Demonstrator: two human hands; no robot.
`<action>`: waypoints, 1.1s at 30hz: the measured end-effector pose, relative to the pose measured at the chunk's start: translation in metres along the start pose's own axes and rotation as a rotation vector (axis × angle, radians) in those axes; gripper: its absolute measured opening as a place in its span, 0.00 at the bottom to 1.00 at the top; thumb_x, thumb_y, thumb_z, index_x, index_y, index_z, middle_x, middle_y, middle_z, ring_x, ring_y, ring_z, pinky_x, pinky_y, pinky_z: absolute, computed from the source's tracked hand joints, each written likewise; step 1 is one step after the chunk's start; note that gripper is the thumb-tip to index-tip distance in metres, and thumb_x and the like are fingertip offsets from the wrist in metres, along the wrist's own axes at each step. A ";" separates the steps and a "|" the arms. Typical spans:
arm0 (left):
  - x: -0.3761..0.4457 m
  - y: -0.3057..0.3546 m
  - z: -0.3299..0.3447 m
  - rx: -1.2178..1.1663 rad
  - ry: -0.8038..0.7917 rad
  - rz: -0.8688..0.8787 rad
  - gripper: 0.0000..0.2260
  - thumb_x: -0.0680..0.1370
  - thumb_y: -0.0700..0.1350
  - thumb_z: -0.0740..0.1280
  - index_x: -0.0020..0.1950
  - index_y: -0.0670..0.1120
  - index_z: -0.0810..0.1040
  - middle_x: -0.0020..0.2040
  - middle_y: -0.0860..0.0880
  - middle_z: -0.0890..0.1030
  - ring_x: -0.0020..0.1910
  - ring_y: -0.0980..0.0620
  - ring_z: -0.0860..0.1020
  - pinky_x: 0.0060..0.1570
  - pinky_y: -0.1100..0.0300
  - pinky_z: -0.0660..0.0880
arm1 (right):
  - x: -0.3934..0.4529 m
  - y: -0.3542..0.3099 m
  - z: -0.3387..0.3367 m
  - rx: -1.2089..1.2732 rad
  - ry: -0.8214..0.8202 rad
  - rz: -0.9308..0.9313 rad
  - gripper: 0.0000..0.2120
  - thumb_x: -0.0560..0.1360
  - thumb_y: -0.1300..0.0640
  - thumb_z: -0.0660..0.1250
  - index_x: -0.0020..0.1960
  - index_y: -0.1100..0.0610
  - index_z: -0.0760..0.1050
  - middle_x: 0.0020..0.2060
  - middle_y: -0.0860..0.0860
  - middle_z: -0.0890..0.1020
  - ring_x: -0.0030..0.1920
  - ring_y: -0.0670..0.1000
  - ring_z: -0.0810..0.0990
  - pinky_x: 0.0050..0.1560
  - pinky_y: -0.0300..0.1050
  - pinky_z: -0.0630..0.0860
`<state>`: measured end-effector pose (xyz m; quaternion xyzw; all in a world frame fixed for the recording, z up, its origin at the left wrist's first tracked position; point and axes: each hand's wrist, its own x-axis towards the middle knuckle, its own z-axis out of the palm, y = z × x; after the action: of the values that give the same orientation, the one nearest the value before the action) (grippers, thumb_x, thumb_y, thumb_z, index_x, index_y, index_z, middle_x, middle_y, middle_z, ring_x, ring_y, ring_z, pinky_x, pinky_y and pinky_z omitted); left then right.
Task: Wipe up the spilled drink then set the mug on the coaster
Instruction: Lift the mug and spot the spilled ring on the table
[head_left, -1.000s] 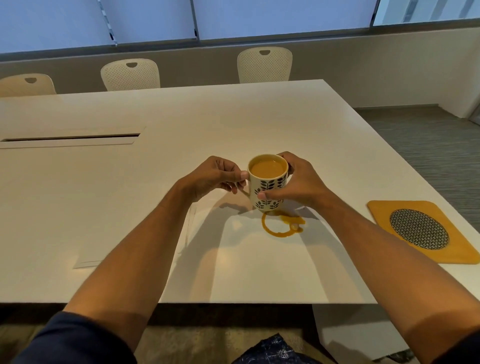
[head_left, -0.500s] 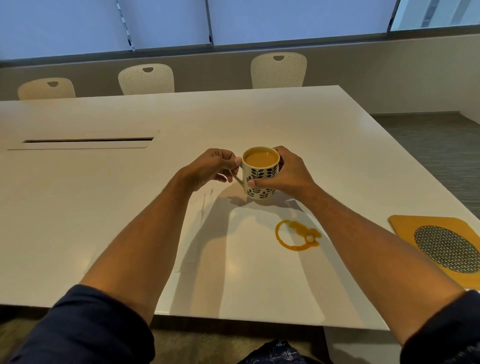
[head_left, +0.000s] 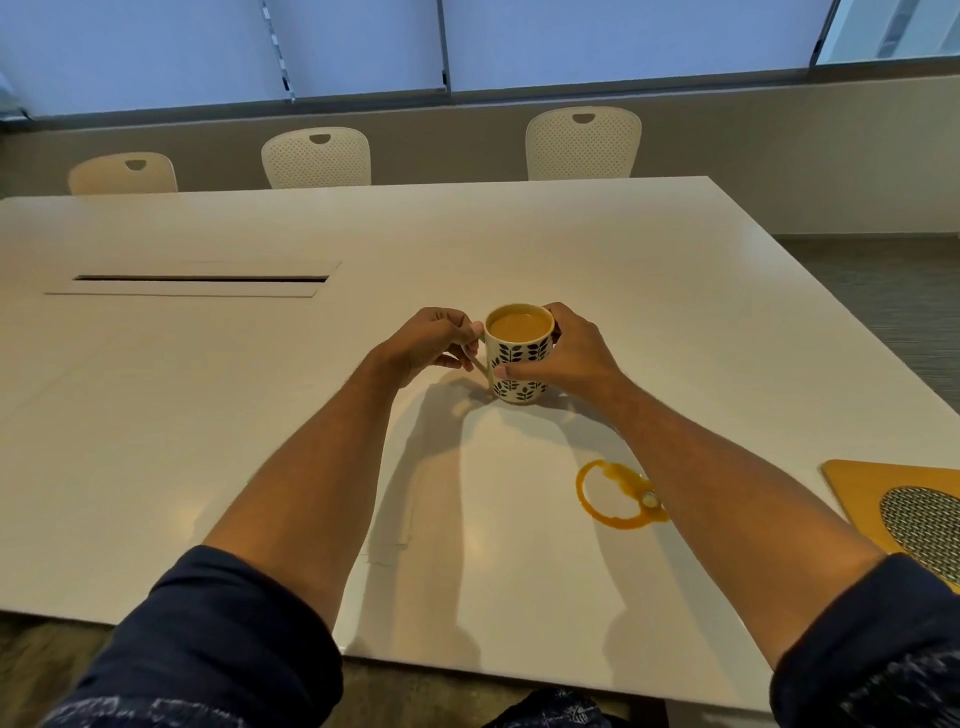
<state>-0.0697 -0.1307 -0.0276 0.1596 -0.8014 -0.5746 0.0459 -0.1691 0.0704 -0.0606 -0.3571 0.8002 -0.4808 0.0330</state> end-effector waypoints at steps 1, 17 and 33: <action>0.002 -0.001 0.000 0.000 0.010 -0.003 0.10 0.80 0.44 0.67 0.40 0.42 0.81 0.37 0.45 0.83 0.37 0.50 0.83 0.49 0.51 0.80 | 0.001 0.000 0.001 -0.007 0.001 0.004 0.42 0.54 0.33 0.82 0.61 0.48 0.72 0.51 0.42 0.80 0.52 0.47 0.81 0.49 0.42 0.80; 0.001 -0.009 0.004 -0.038 0.083 0.001 0.09 0.79 0.44 0.69 0.42 0.40 0.81 0.38 0.45 0.84 0.36 0.49 0.82 0.42 0.56 0.81 | 0.002 0.002 0.007 0.029 0.006 0.102 0.44 0.52 0.34 0.84 0.61 0.48 0.72 0.52 0.44 0.82 0.53 0.49 0.82 0.51 0.49 0.83; -0.066 -0.006 -0.007 0.179 0.455 0.147 0.14 0.76 0.53 0.71 0.47 0.42 0.82 0.43 0.46 0.85 0.36 0.50 0.84 0.37 0.62 0.74 | -0.039 -0.014 -0.035 0.101 0.505 -0.153 0.21 0.73 0.39 0.73 0.55 0.54 0.78 0.44 0.48 0.83 0.43 0.44 0.80 0.41 0.37 0.77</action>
<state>-0.0045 -0.1182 -0.0239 0.2297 -0.8274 -0.4459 0.2526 -0.1466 0.1168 -0.0423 -0.2831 0.7288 -0.5951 -0.1861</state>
